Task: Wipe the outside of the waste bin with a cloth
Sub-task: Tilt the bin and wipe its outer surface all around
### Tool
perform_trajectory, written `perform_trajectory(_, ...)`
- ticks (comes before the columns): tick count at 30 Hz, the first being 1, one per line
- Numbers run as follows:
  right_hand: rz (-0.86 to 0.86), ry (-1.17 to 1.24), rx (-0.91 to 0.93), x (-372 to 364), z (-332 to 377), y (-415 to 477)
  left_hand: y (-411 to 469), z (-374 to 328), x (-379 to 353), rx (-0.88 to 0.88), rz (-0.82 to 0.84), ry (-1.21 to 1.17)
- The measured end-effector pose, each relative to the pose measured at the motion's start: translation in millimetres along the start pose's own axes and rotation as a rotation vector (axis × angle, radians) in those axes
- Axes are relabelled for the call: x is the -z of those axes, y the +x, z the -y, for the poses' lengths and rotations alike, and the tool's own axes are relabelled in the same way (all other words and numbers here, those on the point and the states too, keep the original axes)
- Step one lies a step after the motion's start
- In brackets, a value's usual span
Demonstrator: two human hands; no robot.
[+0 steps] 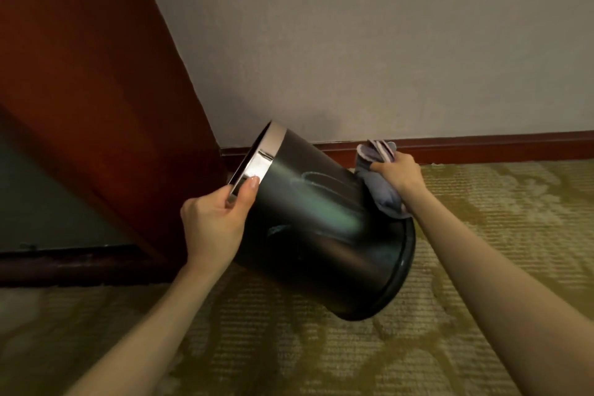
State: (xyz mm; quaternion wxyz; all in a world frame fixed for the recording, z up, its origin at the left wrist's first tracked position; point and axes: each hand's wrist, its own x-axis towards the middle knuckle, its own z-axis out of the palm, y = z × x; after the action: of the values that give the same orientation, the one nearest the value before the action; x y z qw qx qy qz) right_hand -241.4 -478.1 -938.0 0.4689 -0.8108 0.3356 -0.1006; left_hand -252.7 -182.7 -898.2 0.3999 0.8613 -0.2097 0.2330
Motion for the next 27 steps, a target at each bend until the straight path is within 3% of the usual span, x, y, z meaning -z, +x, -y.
perform_trajectory(4, 0.025, -0.029, 0.004, -3, 5, 4, -8, -2, 0, 0.048, -0.024, -0.025)
perform_trajectory(9, -0.033, -0.024, 0.139, -12, 21, -16, -8, 4, 3, 0.121, -0.048, -0.043)
perform_trajectory(18, -0.279, 0.169, 0.378, -26, 36, -97, 7, -2, -2, 0.174, -0.044, 0.007)
perform_trajectory(23, -0.466, 0.157, 0.494, -45, 20, -145, 18, -17, -9, 0.194, -0.032, 0.066)
perform_trajectory(27, -0.485, 0.157, 0.518, -48, 11, -158, 15, -22, -12, 0.172, -0.049, 0.094)
